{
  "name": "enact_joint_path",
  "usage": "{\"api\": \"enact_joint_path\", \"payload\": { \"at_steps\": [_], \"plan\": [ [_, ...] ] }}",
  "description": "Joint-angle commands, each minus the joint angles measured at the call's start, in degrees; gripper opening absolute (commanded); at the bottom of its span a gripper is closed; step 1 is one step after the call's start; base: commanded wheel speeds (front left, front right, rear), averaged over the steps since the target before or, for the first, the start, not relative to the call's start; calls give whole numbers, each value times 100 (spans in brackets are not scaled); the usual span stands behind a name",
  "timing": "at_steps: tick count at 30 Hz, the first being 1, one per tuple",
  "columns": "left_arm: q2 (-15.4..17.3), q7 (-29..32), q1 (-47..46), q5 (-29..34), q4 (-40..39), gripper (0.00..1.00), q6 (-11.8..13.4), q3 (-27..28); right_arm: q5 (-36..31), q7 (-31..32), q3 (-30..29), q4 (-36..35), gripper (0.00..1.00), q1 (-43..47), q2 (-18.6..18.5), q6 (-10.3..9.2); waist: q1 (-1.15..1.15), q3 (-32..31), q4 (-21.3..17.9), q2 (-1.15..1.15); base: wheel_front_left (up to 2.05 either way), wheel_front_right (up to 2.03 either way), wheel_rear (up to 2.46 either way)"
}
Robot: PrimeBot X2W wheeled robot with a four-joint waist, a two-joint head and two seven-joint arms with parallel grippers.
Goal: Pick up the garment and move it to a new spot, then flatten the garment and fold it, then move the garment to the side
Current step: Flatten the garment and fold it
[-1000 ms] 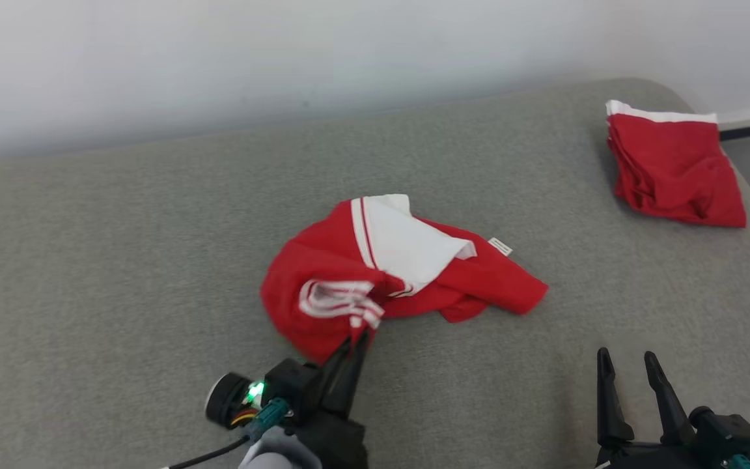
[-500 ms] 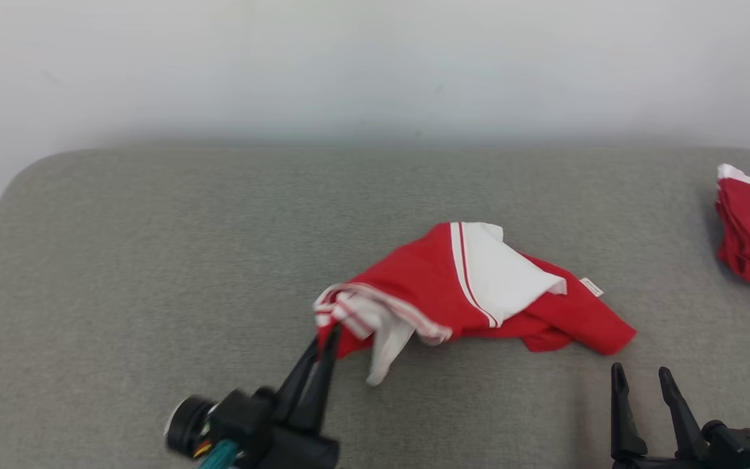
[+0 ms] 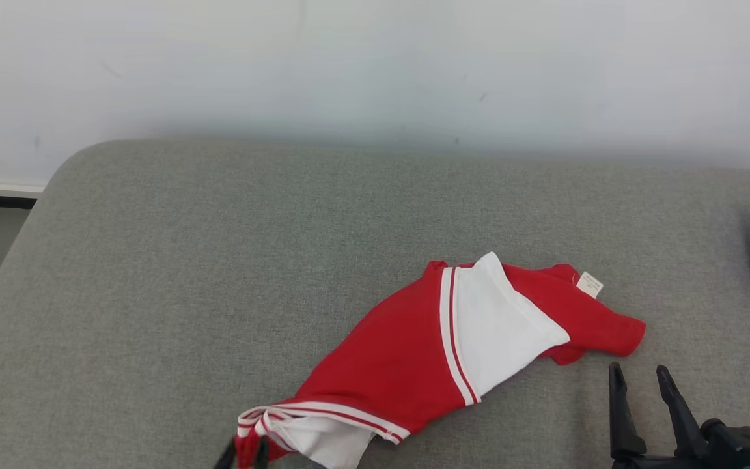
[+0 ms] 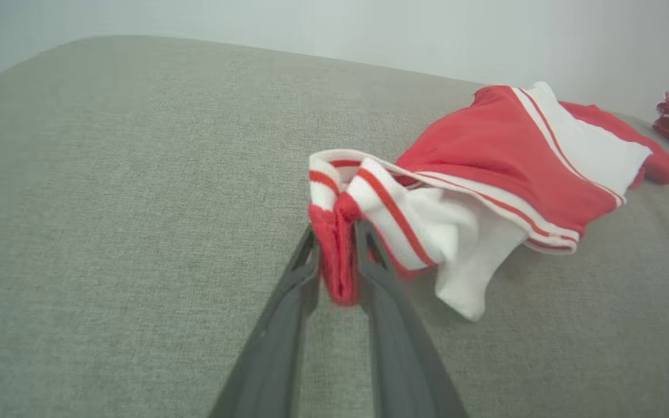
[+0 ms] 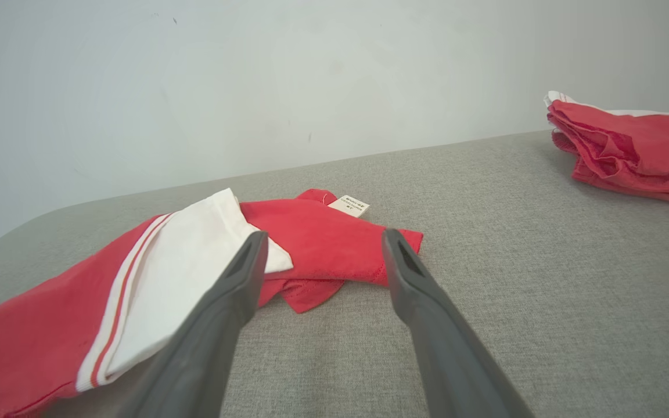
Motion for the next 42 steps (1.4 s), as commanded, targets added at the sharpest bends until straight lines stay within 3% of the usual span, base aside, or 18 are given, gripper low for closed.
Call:
{"api": "enact_joint_path", "payload": {
  "at_steps": [1, 8, 14, 20, 32, 42],
  "plan": [
    [-32, -33, -21, 88, -23, 100, -32, 82, -12, -4, -10, 6, 100, 14, -32, -15, 0, 0, -10, 0, 0, 0, 0],
    [-178, -33, 43, 559, -1071, 100, -93, 954, -4, -4, -55, 17, 100, 56, -4, -15, 0, -47, 1, 0, 0, 0, 0],
    [-242, -35, -81, 952, -1392, 100, -278, 1162, -1, -4, -3, 35, 100, -7, 46, -15, 0, -88, -123, 0, 0, 0, 0],
    [-307, -35, -277, 1342, -1225, 100, -456, 750, 26, -4, -5, 39, 100, -28, 67, -15, 0, -39, -354, 0, 0, 0, 0],
    [-402, -27, -810, 1720, -12, 100, -698, -517, 27, -4, -24, -5, 100, -158, 103, -15, 0, 302, -904, 0, 0, 0, 0],
    [-417, -31, -1245, 1655, 1176, 100, -741, -817, 8, -4, -6, -10, 100, -251, 145, -15, 0, 493, -1205, 0, 0, 0, 0]
  ]
}}
